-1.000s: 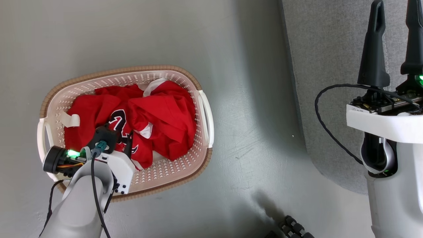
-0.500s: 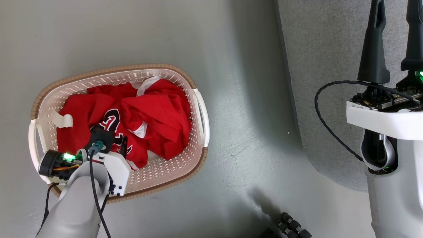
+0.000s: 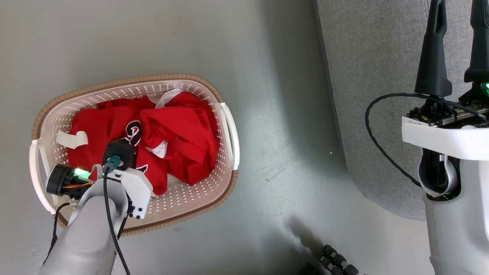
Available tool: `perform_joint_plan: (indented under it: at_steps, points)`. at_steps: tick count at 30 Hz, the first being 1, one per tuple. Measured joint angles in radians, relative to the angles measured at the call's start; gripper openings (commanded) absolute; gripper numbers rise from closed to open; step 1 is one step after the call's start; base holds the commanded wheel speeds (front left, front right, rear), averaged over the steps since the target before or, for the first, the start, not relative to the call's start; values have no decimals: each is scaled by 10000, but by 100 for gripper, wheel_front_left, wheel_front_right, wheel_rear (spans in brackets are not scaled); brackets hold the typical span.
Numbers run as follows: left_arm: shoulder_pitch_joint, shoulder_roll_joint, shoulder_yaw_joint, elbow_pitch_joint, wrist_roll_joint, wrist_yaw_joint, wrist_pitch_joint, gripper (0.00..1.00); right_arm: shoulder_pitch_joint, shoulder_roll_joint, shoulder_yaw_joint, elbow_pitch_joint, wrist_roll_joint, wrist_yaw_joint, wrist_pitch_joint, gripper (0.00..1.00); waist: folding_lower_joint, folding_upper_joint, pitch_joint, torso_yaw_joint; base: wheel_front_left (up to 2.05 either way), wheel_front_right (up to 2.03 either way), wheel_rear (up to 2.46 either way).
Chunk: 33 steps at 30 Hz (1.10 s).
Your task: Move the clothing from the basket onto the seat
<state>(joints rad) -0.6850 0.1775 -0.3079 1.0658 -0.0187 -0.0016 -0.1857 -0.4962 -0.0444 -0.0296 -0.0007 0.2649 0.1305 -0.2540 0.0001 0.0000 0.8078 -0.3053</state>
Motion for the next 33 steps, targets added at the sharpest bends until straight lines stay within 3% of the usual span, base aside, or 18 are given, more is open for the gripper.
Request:
perform_joint_plan:
  at_steps: [15, 33]
  points:
    - [-182, -242, -98, -405, 0, -261, -454, 0, -10, 0, -12, 113, 0, 0, 0, 100, 0, 0, -307, 288, 0, 0, 0]
    - [236, -203, 69, -1707, -234, -259, -616, 0, -5, -4, -61, 380, -157, 0, -2, 100, 0, 0, -871, 641, 0, 0, 0]
